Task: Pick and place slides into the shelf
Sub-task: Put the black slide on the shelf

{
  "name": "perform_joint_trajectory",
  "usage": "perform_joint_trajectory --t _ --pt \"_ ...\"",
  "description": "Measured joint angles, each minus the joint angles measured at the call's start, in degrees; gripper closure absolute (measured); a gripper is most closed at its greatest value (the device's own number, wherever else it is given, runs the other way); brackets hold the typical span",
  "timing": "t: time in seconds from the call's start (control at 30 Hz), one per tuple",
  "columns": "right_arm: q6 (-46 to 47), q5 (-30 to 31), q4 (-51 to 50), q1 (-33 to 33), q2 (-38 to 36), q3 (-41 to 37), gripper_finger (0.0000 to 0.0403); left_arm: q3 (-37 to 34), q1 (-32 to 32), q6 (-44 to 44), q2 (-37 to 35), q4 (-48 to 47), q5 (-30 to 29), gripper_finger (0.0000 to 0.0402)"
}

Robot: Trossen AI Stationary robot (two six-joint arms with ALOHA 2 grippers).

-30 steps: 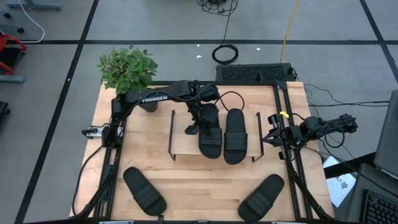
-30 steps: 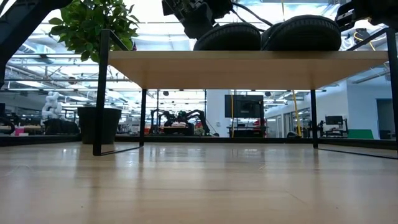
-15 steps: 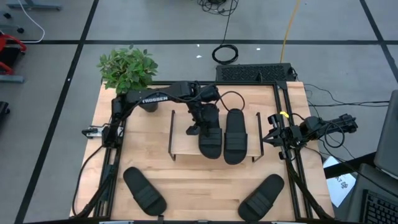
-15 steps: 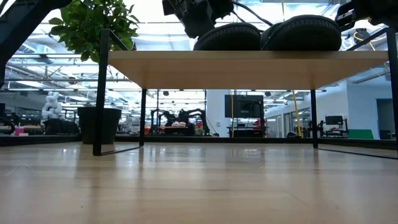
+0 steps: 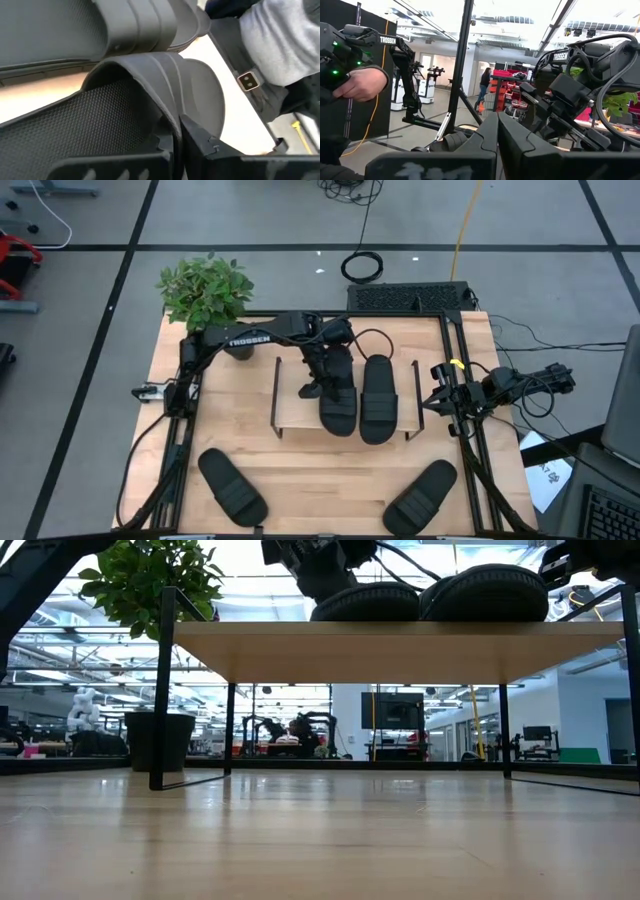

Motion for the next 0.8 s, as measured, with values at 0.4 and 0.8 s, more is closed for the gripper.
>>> perform_joint_trajectory --t 0.4,0.8 --pt "0.0 -0.01 -0.01 0.02 0.01 0.0 0.0403 -0.02 0.05 -1.52 0.02 0.18 4.45 0.0399" --pt "0.0 -0.02 -0.01 0.02 0.0 0.0 0.0403 -0.09 0.0 -2.43 0.07 0.34 6.19 0.0401"
